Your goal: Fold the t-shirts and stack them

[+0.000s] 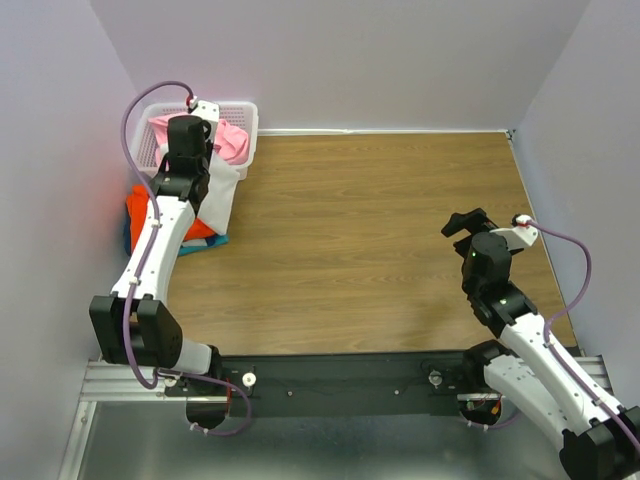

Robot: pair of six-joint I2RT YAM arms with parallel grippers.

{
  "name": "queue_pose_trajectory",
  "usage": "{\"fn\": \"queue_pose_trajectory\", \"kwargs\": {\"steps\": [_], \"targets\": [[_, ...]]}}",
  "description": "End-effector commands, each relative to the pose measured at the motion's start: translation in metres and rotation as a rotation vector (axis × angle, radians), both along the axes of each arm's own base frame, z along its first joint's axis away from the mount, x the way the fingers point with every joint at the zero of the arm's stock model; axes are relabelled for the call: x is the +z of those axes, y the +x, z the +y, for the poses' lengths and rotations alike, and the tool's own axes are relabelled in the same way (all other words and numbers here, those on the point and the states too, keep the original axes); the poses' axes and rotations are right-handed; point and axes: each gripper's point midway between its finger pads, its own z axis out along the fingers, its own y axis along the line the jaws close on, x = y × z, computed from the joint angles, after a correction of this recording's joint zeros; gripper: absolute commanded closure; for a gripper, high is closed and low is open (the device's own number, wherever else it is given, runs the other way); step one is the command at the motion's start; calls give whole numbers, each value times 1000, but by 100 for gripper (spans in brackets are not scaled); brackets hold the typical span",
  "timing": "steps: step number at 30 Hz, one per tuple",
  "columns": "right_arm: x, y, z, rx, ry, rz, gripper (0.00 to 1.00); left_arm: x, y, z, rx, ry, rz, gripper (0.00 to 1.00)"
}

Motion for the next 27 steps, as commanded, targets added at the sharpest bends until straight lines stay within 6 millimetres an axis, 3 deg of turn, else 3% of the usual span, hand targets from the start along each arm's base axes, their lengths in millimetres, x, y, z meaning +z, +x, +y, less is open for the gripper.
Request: {"fn": "queue_pose_trajectory", "kwargs": {"steps": [1, 7, 8, 20, 22, 27], "targets": [[-4, -5, -9, -45, -25, 11, 0, -4, -7, 13, 63, 23, -8, 100], [-3, -5, -10, -47, -22, 7, 0, -5, -7, 46, 187, 16, -55, 100], [-4, -5, -10, -47, -22, 7, 0, -6, -8, 59, 208, 10, -59, 100], [-1, -7, -12, -55, -35, 4, 0, -29, 10, 85, 144, -23, -47, 100], [0, -7, -12, -55, -30, -5, 0, -28, 10, 98, 191, -23, -49, 100], [-1, -8, -13, -58, -40, 3, 0, -32, 17, 103, 184, -33, -42, 100]]}}
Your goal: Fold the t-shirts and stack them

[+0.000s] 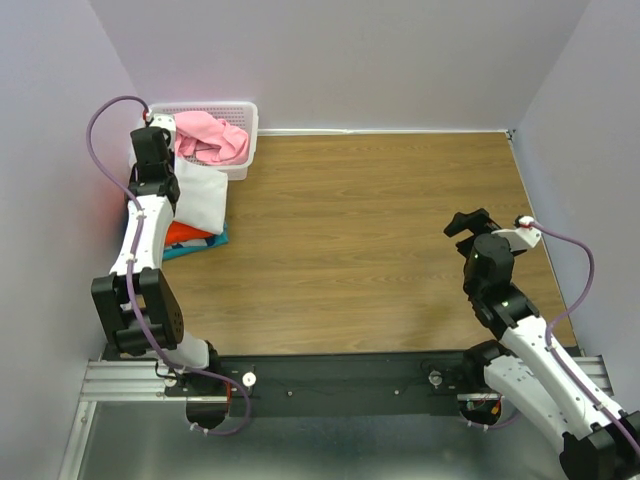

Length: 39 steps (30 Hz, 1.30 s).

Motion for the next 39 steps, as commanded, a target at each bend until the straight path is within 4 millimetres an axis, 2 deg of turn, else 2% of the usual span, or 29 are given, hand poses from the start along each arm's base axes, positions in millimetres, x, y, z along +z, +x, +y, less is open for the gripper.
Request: {"fn": "queue_pose_trajectory", "kwargs": {"steps": [1, 8, 14, 21, 25, 27, 32, 33, 34, 35, 36, 39], "targets": [[-6, -4, -9, -42, -30, 20, 0, 13, 13, 4, -19, -10, -58, 100], [-8, -4, -9, -44, -31, 23, 0, -3, 2, 38, 78, -42, -58, 100], [-13, -1, -7, -37, -42, 49, 0, -6, 1, 47, 88, -32, -62, 100], [-15, 0, -7, -41, -50, 58, 0, -29, 3, 53, 130, -61, -30, 100], [-13, -1, -9, -48, -52, 54, 0, -42, -10, 72, 237, -64, -32, 100], [-14, -1, -10, -52, -53, 55, 0, -40, -16, 83, 273, -66, -54, 100], [-13, -2, -10, -55, -54, 51, 0, -39, -22, 92, 314, -74, -78, 100], [-12, -3, -10, -54, -52, 48, 0, -41, -22, 94, 323, -75, -75, 89], [-13, -3, -11, -58, -53, 48, 0, -38, -22, 96, 338, -73, -84, 66], [-11, -4, -12, -60, -50, 39, 0, -37, -21, 97, 347, -79, -91, 37], [-11, -4, -12, -61, -51, 40, 0, -37, -22, 97, 351, -84, -89, 2], [-9, -5, -13, -63, -47, 30, 0, -24, -17, 95, 331, -90, -115, 2]]}}
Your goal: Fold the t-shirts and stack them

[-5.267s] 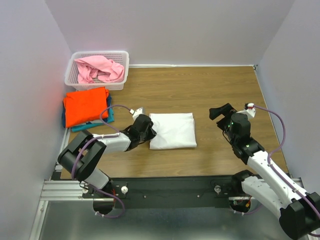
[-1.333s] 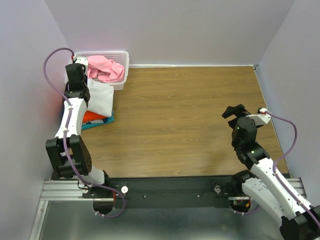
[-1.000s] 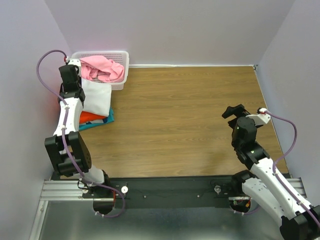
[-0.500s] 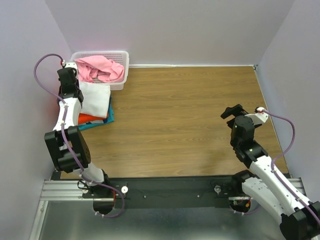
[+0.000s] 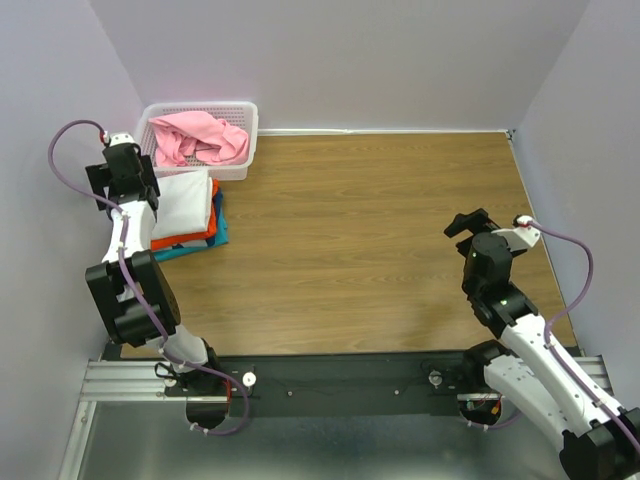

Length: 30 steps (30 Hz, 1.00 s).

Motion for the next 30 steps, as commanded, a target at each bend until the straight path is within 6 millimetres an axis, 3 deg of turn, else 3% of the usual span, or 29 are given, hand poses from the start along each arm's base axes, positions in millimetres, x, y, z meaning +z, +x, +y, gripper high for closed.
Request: {"fn": "queue_pose_trajectory", "kwargs": {"steps": [1, 9, 15, 18, 19, 22, 23, 24, 27, 28, 29, 30], "targets": [[-3, -6, -9, -45, -15, 1, 0, 29, 7, 7, 27, 20, -82, 2], [-6, -3, -5, -26, -17, 14, 0, 98, 7, -4, -30, 35, -218, 2], [-4, -2, -1, -2, -12, 14, 0, 154, 4, -40, -133, -6, -382, 2], [-5, -2, 1, 9, 1, 10, 0, 169, 1, -64, -141, -70, -468, 2], [-4, -2, 2, 13, 6, 7, 0, 182, -3, -76, -151, -90, -518, 2], [-2, -2, 9, 54, 17, 1, 0, 193, -4, -130, -243, -130, -566, 2], [-1, -2, 12, 71, 28, -6, 0, 195, -8, -162, -287, -138, -579, 2], [-1, -2, 14, 83, 32, -7, 0, 194, -12, -167, -273, -135, -591, 2], [0, -1, 24, 141, 35, -1, 0, 185, -23, -215, -335, -209, -609, 2], [0, 0, 29, 168, 48, 0, 0, 174, -25, -223, -331, -255, -608, 2], [0, 0, 33, 190, 50, 1, 0, 179, -28, -231, -358, -264, -621, 2], [1, 1, 37, 210, 51, 4, 0, 165, -31, -239, -369, -306, -612, 2]]}}
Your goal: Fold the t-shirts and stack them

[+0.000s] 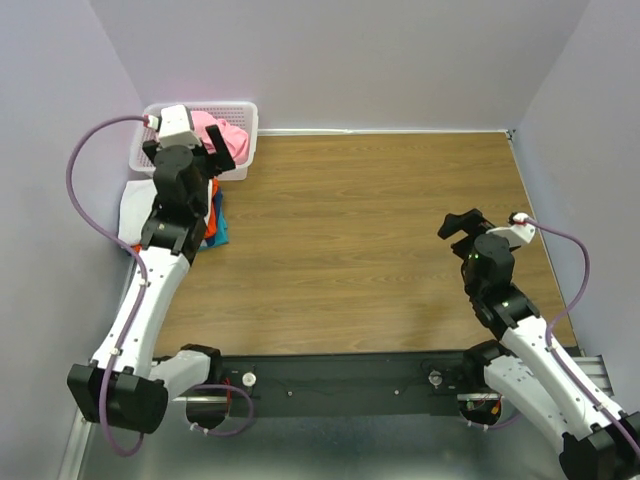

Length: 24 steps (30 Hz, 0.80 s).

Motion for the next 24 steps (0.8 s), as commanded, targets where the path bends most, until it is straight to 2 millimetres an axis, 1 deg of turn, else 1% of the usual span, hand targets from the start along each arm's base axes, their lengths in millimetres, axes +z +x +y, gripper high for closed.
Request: {"fn": "queue_pose_trajectory", "kwargs": {"steps": [1, 2, 3, 4, 5, 6, 7, 8, 9, 10, 11, 12, 13, 14, 15, 17, 19, 20, 22, 23, 24], "targets": [[-4, 0, 23, 127, 23, 23, 0, -25, -17, -18, -1, -120, -9, 2], [-5, 1, 26, 140, 26, 25, 0, -31, -22, -24, -10, -152, -13, 2], [-5, 1, 28, 148, 32, 27, 0, -31, -29, -31, -28, -170, -30, 2], [-6, 2, 30, 154, 38, 31, 0, -34, -33, -41, -50, -197, -48, 2], [-8, 2, 32, 168, 35, 38, 0, -55, -36, -47, -57, -208, -19, 2], [-8, 2, 33, 175, 33, 39, 0, -60, -39, -52, -70, -223, -18, 2], [-7, 2, 33, 177, 27, 38, 0, -59, -42, -56, -76, -262, -43, 2], [-7, 2, 33, 183, 22, 40, 0, -74, -45, -68, -103, -267, -20, 2], [-8, 2, 34, 187, 21, 42, 0, -81, -46, -73, -114, -281, -13, 2], [-8, 2, 35, 189, 23, 42, 0, -83, -46, -79, -130, -295, -21, 2], [-10, 1, 35, 190, 29, 44, 0, -96, -46, -90, -154, -309, -3, 2], [-13, 0, 36, 196, 27, 50, 0, -106, -48, -95, -162, -311, 19, 2], [-15, 0, 36, 197, 28, 55, 0, -112, -48, -101, -176, -312, 25, 2], [-16, 0, 36, 200, 30, 55, 0, -125, -49, -102, -164, -300, 45, 2], [-21, -1, 35, 197, 25, 67, 0, -133, -51, -111, -175, -290, 65, 2], [-24, -2, 35, 196, 27, 72, 0, -144, -53, -112, -152, -285, 77, 2], [-30, -3, 35, 185, 47, 80, 0, -150, -56, -117, -144, -283, 80, 2], [-31, -3, 38, 192, 70, 81, 0, -156, -59, -115, -130, -278, 82, 2], [-38, -4, 40, 204, 72, 97, 0, -155, -62, -116, -122, -285, 57, 2], [-40, -5, 41, 211, 71, 104, 0, -161, -64, -115, -125, -279, 61, 2], [-42, -5, 42, 216, 69, 109, 0, -158, -64, -115, -128, -284, 45, 2]]}}
